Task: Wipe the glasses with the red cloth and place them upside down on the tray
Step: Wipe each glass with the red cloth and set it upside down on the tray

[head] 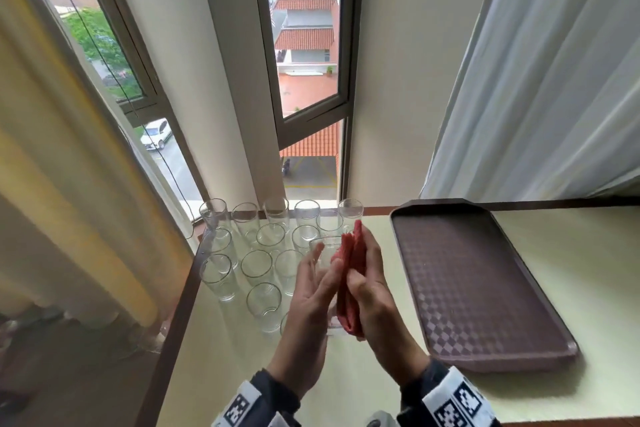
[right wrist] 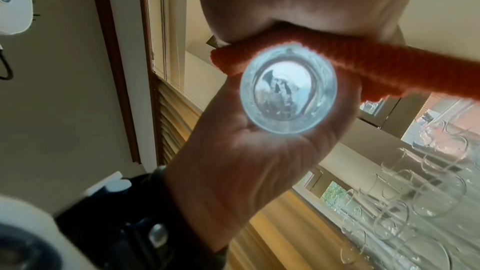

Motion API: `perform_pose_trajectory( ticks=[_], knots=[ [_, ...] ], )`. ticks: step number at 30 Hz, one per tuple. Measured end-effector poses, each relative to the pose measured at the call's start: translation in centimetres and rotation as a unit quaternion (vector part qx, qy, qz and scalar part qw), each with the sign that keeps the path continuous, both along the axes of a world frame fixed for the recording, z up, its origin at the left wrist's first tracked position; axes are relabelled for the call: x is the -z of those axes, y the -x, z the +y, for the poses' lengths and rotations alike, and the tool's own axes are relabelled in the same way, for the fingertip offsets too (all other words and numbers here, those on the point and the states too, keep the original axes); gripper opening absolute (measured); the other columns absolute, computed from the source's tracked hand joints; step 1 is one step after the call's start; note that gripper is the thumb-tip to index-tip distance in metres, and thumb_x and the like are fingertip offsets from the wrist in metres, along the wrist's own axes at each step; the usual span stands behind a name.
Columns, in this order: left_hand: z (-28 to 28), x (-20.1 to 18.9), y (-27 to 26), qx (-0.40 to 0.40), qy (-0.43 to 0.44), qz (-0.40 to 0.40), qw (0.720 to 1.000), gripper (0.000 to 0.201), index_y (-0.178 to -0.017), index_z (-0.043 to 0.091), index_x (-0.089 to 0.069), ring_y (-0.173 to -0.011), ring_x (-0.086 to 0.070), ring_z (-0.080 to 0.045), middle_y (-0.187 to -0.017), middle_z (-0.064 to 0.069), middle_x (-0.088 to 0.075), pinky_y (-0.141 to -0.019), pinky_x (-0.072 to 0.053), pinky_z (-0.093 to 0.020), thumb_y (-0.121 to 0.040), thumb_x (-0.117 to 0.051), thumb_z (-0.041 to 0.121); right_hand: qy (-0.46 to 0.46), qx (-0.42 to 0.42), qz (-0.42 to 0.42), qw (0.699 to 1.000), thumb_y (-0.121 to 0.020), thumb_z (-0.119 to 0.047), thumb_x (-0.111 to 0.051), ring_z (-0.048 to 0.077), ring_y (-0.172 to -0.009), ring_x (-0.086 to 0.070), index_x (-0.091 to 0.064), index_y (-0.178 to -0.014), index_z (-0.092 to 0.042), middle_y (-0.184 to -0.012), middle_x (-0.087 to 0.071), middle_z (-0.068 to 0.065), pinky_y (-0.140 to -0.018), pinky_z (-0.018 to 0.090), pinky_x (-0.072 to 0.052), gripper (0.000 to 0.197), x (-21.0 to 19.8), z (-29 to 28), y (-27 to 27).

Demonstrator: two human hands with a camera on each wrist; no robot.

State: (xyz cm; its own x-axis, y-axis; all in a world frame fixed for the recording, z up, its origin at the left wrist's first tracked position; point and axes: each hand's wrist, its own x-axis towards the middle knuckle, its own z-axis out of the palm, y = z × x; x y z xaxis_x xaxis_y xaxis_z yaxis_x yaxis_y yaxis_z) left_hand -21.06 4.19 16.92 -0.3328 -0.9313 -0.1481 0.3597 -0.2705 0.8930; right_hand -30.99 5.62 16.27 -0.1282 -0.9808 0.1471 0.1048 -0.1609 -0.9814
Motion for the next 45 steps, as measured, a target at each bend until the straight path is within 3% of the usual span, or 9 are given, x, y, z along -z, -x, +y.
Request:
perform_pose_trajectory(
  ticks=[2,6,12,20,24,28,33,40,45],
  knots=[
    [-0.3,-0.2,-0.2,-0.008,0.001,-0.006,1.000,0.065,-0.146,0.032,-0.040,-0.119,-0.062,-0.002,-0.120,0.020,-0.070,-0.108,-0.045,-0.042,-0.087,-0.066,0.043,-0.013,-0.007,-0.026,1.000,-0.087,-0.033,-0.047,0.001,-0.119,-0.058,-0.027,-0.147,-0.046,-0.128,-0.058,-0.031,-0.088,0.020,-0.050,0.064,-0.8,-0.5,-0.1],
    [-1.1,-0.7,-0.9,0.005,0.022,-0.015,1.000,0.059,-0.143,0.029,-0.041,-0.106,-0.065,0.007,-0.106,0.028,-0.072,-0.092,-0.047,-0.025,-0.087,-0.060,0.041,-0.011,0.016,-0.058,0.998,-0.088,-0.052,-0.053,0.013,-0.124,-0.059,-0.033,-0.148,-0.041,-0.139,-0.057,-0.006,-0.100,0.034,-0.049,0.064,-1.5,-1.3,-1.2],
    [-1.9,-1.2,-2.4,-0.045,0.029,-0.014,0.998,0.073,-0.150,0.023,-0.039,-0.134,-0.052,-0.017,-0.149,-0.002,-0.051,-0.116,-0.038,-0.047,-0.087,-0.059,0.055,0.046,0.058,0.038,0.997,-0.094,-0.031,-0.051,0.003,-0.132,-0.049,-0.035,-0.144,-0.048,-0.140,-0.051,-0.025,-0.108,0.029,-0.043,0.056,-1.9,-1.5,-3.1],
    [-1.5,-1.4,-3.5,-0.050,0.052,-0.021,0.997,0.048,-0.143,0.035,-0.043,-0.119,-0.064,-0.011,-0.133,0.004,-0.065,-0.099,-0.052,-0.033,-0.097,-0.049,0.043,0.083,0.067,0.127,0.986,-0.092,-0.035,-0.047,-0.004,-0.131,-0.044,-0.025,-0.151,-0.049,-0.147,-0.041,-0.008,-0.106,0.015,-0.039,0.064,-1.7,-1.1,-4.9],
    [-0.9,-1.7,-3.6,-0.042,0.070,-0.028,0.996,0.043,-0.127,0.046,-0.043,-0.110,-0.068,-0.005,-0.110,0.015,-0.074,-0.086,-0.056,-0.020,-0.086,-0.054,0.043,0.050,0.075,0.041,0.995,-0.082,-0.059,-0.051,0.004,-0.127,-0.054,-0.034,-0.132,-0.070,-0.144,-0.051,-0.015,-0.109,0.037,-0.044,0.055,-2.5,-2.4,-4.7],
    [-1.5,-2.2,-3.9,-0.057,0.092,-0.058,0.992,0.055,-0.138,0.040,-0.045,-0.124,-0.061,-0.014,-0.136,0.002,-0.060,-0.105,-0.051,-0.041,-0.089,-0.057,0.060,0.066,0.087,0.027,0.994,-0.087,-0.053,-0.053,0.017,-0.137,-0.047,-0.034,-0.143,-0.057,-0.149,-0.046,-0.014,-0.113,0.049,-0.039,0.059,-2.6,-2.3,-5.0],
    [-1.7,-3.2,-4.3,-0.083,0.095,-0.043,0.991,0.052,-0.139,0.024,-0.050,-0.121,-0.063,-0.018,-0.129,-0.002,-0.066,-0.109,-0.045,-0.048,-0.098,-0.046,0.055,0.110,0.100,0.103,0.984,-0.091,-0.040,-0.045,0.003,-0.139,-0.039,-0.027,-0.152,-0.032,-0.146,-0.041,-0.020,-0.116,0.030,-0.033,0.065,-2.2,-1.1,-5.8],
    [-0.5,-3.1,-4.0,-0.081,0.123,-0.063,0.987,0.049,-0.140,0.038,-0.042,-0.125,-0.059,-0.007,-0.140,0.004,-0.055,-0.098,-0.053,-0.023,-0.093,-0.047,0.049,0.084,0.083,0.035,0.992,-0.090,-0.045,-0.050,0.003,-0.139,-0.041,-0.033,-0.146,-0.041,-0.148,-0.043,-0.022,-0.118,0.041,-0.034,0.058,-3.8,-2.4,-5.3],
    [-1.3,-3.0,-4.6,-0.091,0.136,-0.077,0.984,0.067,-0.141,0.038,-0.047,-0.131,-0.054,-0.015,-0.142,0.000,-0.051,-0.109,-0.046,-0.043,-0.082,-0.057,0.067,0.094,0.076,0.041,0.992,-0.090,-0.047,-0.048,0.004,-0.139,-0.040,-0.031,-0.147,-0.045,-0.148,-0.042,-0.021,-0.116,0.040,-0.035,0.059,-3.6,-2.1,-5.7]
  ],
)
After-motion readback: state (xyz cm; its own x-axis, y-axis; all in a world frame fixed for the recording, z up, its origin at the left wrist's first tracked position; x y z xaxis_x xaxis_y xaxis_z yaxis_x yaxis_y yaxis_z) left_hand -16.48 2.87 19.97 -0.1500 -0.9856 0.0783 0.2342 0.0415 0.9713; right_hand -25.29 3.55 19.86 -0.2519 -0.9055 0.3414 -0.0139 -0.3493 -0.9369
